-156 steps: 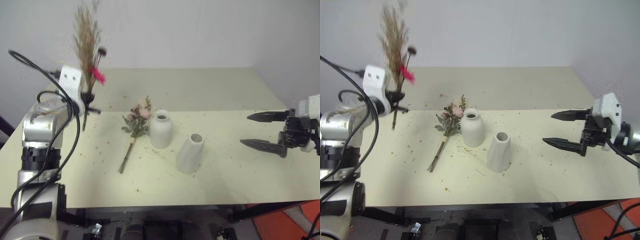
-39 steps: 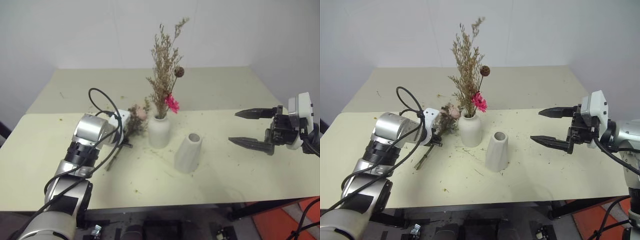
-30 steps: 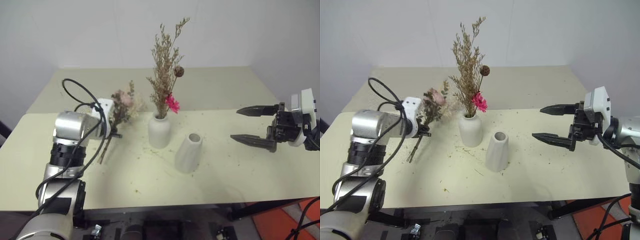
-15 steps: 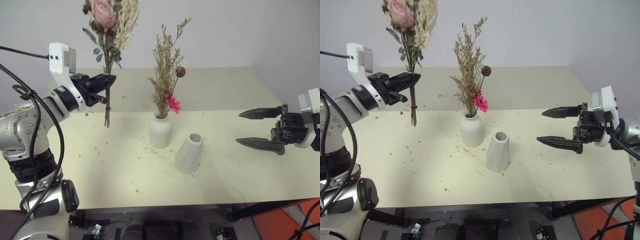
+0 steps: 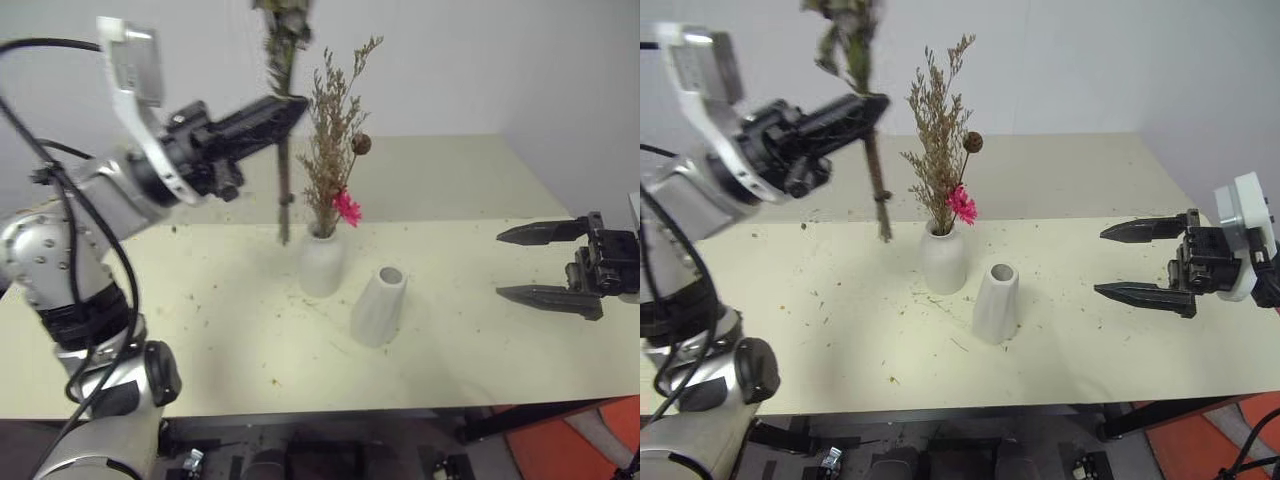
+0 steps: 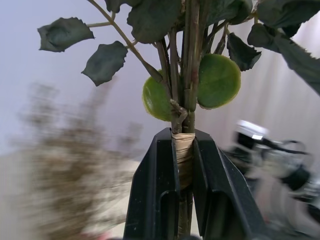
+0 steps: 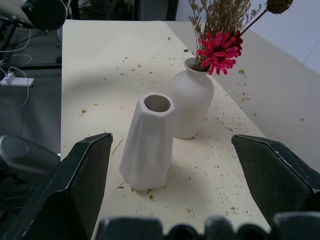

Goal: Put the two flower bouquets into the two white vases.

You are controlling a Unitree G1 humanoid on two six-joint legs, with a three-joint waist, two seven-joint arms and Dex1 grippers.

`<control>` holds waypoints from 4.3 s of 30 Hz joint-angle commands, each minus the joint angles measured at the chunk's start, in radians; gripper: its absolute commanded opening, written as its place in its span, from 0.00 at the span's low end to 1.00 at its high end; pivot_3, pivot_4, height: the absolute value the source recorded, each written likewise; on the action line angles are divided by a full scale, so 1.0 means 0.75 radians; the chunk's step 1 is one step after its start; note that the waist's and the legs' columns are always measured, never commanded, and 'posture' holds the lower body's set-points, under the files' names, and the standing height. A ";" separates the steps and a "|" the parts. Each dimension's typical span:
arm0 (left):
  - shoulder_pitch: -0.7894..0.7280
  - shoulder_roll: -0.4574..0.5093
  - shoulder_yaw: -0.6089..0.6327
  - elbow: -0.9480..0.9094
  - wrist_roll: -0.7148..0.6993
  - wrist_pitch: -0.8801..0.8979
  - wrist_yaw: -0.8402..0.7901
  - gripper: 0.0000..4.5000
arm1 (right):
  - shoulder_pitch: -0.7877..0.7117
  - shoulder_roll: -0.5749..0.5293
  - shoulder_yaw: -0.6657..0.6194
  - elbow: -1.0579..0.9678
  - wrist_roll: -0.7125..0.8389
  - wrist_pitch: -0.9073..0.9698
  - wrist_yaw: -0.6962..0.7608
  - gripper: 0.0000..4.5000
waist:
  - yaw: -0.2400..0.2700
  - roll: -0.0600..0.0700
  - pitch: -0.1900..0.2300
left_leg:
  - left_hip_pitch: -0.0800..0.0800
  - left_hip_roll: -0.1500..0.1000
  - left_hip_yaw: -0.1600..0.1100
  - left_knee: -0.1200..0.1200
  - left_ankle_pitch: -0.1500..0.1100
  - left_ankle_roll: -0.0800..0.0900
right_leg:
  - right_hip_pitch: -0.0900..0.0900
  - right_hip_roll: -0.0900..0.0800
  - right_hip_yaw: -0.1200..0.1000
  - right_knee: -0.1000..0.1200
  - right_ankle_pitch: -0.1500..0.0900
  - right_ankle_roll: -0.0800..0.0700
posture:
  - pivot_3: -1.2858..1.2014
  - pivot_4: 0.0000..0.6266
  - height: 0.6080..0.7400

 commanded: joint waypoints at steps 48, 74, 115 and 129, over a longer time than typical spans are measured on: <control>0.234 -0.280 -0.602 0.119 0.548 -0.529 -0.139 0.67 | 0.203 -0.022 -0.195 -0.115 0.056 -0.001 -0.104 1.00 | -0.005 0.000 0.000 | 0.000 -0.001 0.000 0.000 0.000 0.000 | 0.000 0.000 0.002 -0.001 -0.001 0.002 | 0.52 0.24 1.00; 0.299 -0.196 -0.602 0.037 0.469 -0.382 -0.127 1.00 | 0.194 0.007 -0.153 -0.125 0.041 -0.007 -0.128 1.00 | -0.001 0.000 0.000 | 0.001 -0.001 0.000 0.000 0.000 0.000 | 0.001 0.000 0.002 -0.001 -0.001 0.002 | 0.52 0.24 1.00; 0.727 0.556 0.083 -0.237 0.218 -0.354 -0.447 1.00 | 0.189 -0.001 -0.131 -0.065 0.019 -0.025 -0.122 1.00 | -0.011 0.000 0.000 | 0.001 0.004 0.002 0.000 -0.001 0.001 | -0.001 0.003 0.002 -0.001 -0.007 0.009 | 0.52 0.24 1.00; 1.019 0.789 0.342 -0.095 0.366 -0.528 -0.561 1.00 | 0.213 -0.023 -0.167 -0.002 -0.031 -0.028 -0.099 1.00 | -0.002 0.000 0.000 | 0.002 0.006 0.004 -0.001 -0.001 0.001 | -0.001 0.003 0.001 -0.001 -0.008 0.007 | 0.52 0.24 1.00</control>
